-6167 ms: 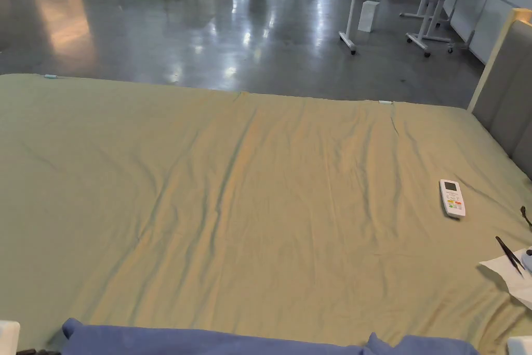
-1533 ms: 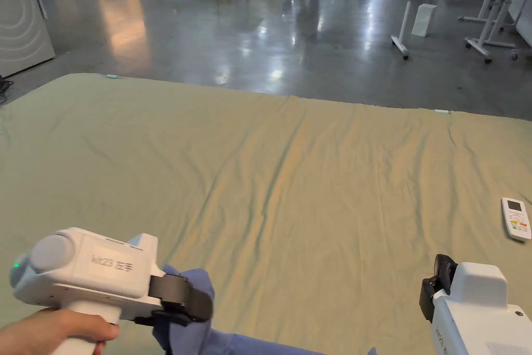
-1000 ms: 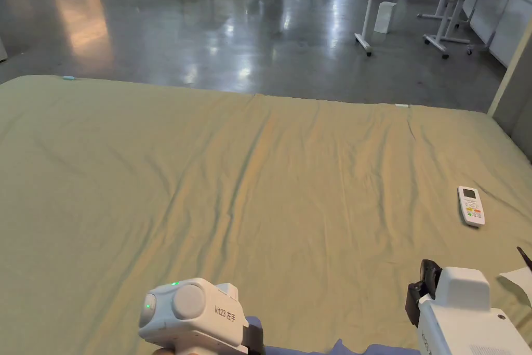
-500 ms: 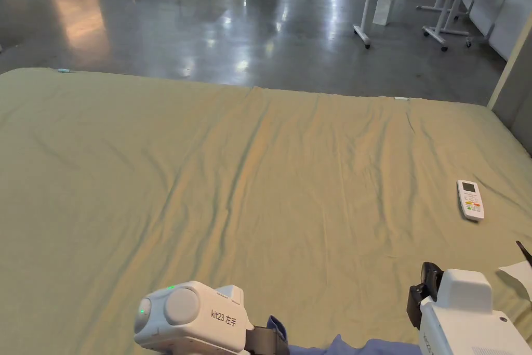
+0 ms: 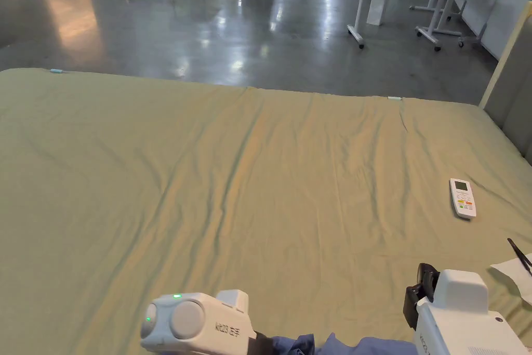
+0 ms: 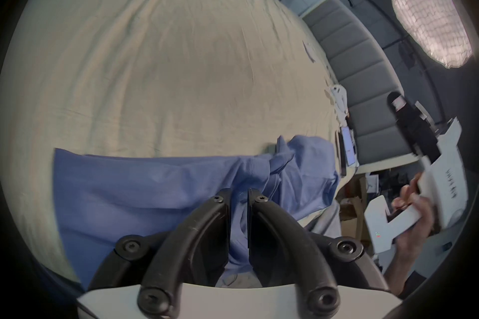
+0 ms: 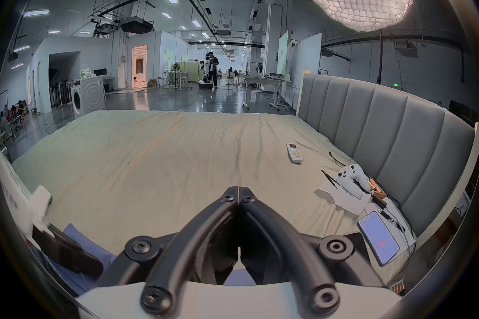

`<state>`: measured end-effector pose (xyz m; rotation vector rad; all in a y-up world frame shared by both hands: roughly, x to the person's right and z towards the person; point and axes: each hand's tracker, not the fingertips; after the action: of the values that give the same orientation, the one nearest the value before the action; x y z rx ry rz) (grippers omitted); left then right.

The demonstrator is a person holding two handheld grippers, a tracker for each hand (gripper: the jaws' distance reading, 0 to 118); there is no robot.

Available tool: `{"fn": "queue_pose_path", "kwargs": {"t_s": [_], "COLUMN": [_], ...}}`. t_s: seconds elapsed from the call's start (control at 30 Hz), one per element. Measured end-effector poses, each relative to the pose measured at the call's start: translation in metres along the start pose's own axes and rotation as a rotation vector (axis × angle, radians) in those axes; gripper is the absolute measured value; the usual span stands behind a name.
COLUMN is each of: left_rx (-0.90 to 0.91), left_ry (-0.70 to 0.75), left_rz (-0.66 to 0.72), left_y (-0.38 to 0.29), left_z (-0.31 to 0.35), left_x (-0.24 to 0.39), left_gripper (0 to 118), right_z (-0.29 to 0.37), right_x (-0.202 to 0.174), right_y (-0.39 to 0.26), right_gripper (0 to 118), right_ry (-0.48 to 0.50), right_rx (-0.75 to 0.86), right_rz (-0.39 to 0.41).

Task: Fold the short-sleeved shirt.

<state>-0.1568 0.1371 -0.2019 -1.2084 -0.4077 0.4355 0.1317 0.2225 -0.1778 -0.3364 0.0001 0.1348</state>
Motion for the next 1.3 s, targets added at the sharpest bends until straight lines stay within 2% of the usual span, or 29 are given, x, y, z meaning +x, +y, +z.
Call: {"fn": "queue_pose_path", "kwargs": {"t_s": [0.33,0.53,0.57,0.67,0.7,0.8,0.9,1.03,1.23,1.3], "left_rx": [-0.016,0.024,0.048,0.148,0.177,0.258,0.254,0.195,0.043,0.13], "left_ry": [-0.045,-0.07,-0.079,-0.09,-0.088,-0.024,0.0,-0.059,-0.153,-0.199], "left_rz": [0.042,0.037,0.033,0.041,0.044,0.057,0.093,0.112,0.218,0.21], "left_y": [-0.01,-0.005,-0.002,0.002,0.002,0.003,0.0,-0.013,-0.036,-0.038], "left_z": [-0.04,-0.004,0.009,0.055,0.067,0.102,0.118,0.117,0.074,0.071], "left_x": [0.013,0.009,0.005,-0.015,-0.023,-0.061,-0.099,-0.153,-0.191,-0.191], "left_gripper": [13,13,18,66,73,74,74,78,80,80], "right_z": [0.002,0.004,0.004,0.005,0.006,0.008,0.008,0.008,0.004,0.004], "right_x": [0.0,-0.001,-0.001,-0.002,-0.002,-0.003,-0.005,-0.011,-0.016,-0.017], "right_y": [0.0,0.001,0.001,0.003,0.003,0.005,0.007,0.009,0.007,0.005], "right_gripper": [0,0,0,0,0,0,0,0,0,0], "right_ry": [0.004,0.011,0.014,0.015,0.016,0.019,0.02,0.03,0.038,0.042], "right_rx": [0.002,0.006,0.007,0.01,0.012,0.021,0.03,0.033,0.03,0.026], "right_rz": [0.001,0.006,0.006,0.009,0.009,0.007,0.004,0.004,0.011,0.013]}}
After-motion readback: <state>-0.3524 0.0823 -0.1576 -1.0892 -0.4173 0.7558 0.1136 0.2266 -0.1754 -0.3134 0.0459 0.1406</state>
